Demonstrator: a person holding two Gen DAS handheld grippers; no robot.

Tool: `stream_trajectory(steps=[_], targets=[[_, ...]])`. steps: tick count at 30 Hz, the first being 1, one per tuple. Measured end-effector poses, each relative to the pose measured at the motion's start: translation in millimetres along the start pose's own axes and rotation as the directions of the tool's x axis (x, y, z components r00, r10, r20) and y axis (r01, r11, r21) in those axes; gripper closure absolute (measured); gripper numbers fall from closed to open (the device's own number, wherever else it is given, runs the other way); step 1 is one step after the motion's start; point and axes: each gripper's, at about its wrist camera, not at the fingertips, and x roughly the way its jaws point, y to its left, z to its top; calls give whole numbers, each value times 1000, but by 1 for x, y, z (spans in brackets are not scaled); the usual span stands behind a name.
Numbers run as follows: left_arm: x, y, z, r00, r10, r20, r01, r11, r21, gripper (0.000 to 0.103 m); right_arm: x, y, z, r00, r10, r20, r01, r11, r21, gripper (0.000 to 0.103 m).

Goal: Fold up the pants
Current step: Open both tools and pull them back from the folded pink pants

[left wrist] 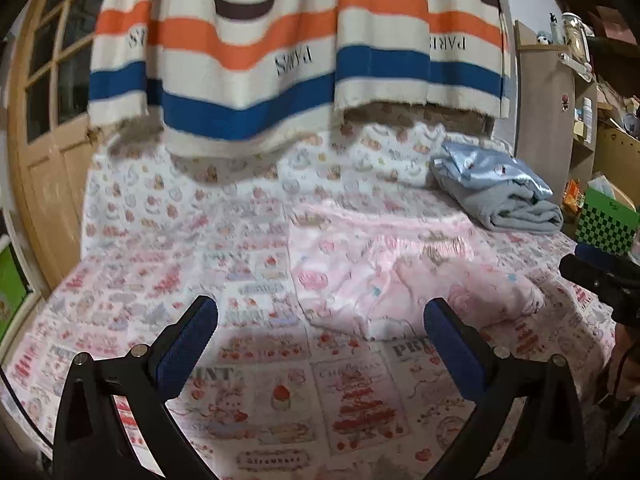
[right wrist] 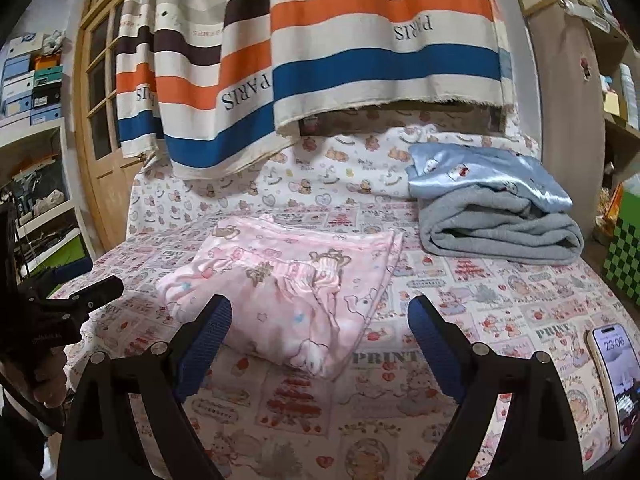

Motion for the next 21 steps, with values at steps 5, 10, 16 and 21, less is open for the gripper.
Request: stream_trajectory(steps=[5,10,16,21], targets=[[10,9,-4,999,-6,-48,4,999,-47,1,7,-4,-5,1000,-21,-18,21,1000,-8,12],[17,14,-8,996,10,-93,-16,998,-56,1,8,1,-12,999,-47,-17,45,996,-83,12],[21,15,-11,993,21,-115,-24,999,-25,1,2,26,-17,1000,-2,3,3,955,-297,15],[20,17,-13,993,29,-113,-32,999,-26,1,-1,31,-15,999,-1,44,16,933,-361,27]])
